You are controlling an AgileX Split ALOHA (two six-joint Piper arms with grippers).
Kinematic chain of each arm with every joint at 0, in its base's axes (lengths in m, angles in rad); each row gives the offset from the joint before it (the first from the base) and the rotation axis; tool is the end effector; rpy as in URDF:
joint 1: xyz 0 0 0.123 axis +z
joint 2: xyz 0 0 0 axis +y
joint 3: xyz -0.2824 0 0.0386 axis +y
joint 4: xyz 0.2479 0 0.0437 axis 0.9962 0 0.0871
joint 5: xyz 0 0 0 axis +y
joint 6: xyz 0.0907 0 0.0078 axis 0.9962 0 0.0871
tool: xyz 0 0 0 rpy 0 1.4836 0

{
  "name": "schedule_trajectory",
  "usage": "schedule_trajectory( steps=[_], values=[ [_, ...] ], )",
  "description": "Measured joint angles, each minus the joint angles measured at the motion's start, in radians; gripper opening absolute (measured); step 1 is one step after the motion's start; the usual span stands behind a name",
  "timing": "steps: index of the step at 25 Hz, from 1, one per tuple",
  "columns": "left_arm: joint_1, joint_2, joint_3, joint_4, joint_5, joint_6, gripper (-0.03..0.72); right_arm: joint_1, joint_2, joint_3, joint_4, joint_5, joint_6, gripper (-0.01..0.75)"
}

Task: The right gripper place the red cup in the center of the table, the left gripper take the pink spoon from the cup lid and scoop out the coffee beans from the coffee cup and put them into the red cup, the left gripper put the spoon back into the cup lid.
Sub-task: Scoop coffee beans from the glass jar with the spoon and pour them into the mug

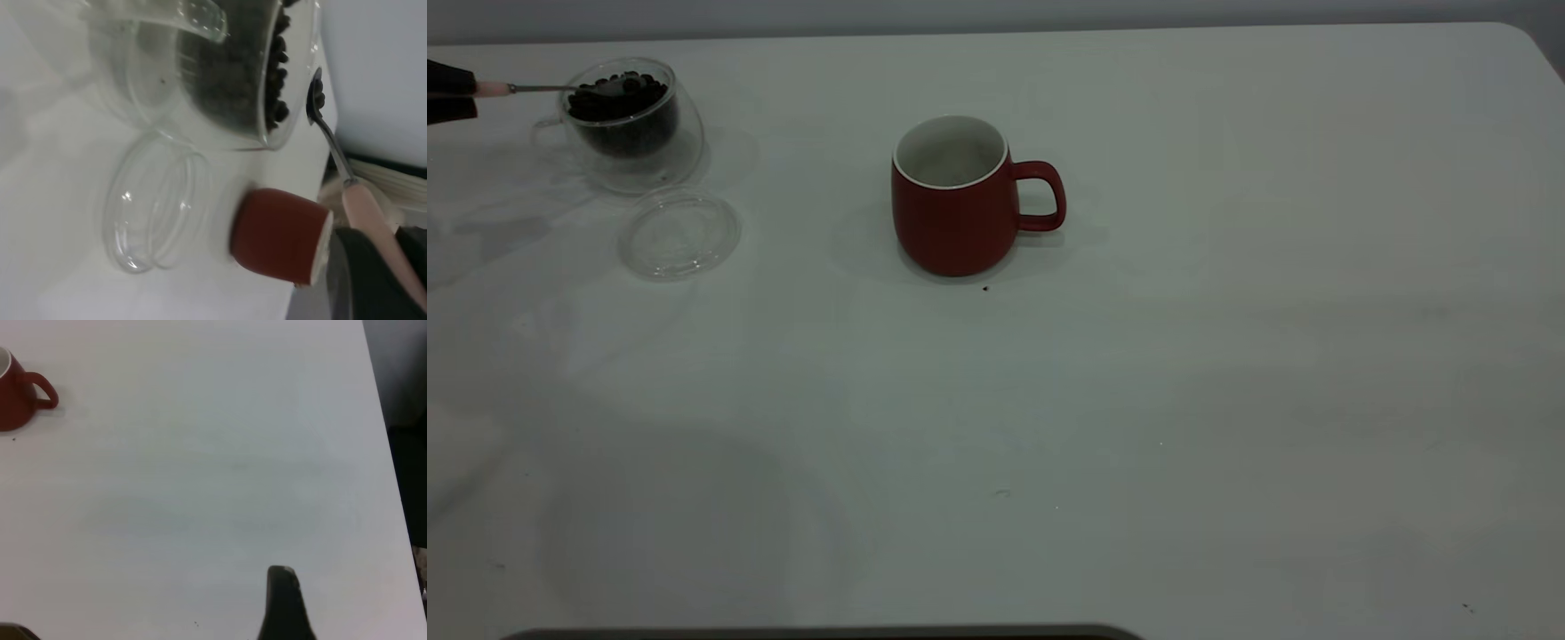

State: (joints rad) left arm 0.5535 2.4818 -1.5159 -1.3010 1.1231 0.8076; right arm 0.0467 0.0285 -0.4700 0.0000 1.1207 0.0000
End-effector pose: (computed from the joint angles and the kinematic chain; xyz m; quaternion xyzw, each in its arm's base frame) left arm 0.4090 0.1597 0.0423 -0.2713 0.8183 -0.4780 0.1680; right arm -0.0003 0.0000 0.2642 -0.0206 0.8824 0.0110 0.4700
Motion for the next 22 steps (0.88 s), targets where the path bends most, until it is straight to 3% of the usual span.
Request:
schedule_trajectory(
  steps=[12,22],
  values=[
    [-0.017,0.0,0.0,-0.037,0.021,0.021,0.123,0.0,0.0,0.0,0.0,0.0,0.0,0.557],
    [-0.199,0.0,0.0,-0.045,0.021,0.021,0.123,0.0,0.0,0.0,0.0,0.0,0.0,0.557]
  ],
)
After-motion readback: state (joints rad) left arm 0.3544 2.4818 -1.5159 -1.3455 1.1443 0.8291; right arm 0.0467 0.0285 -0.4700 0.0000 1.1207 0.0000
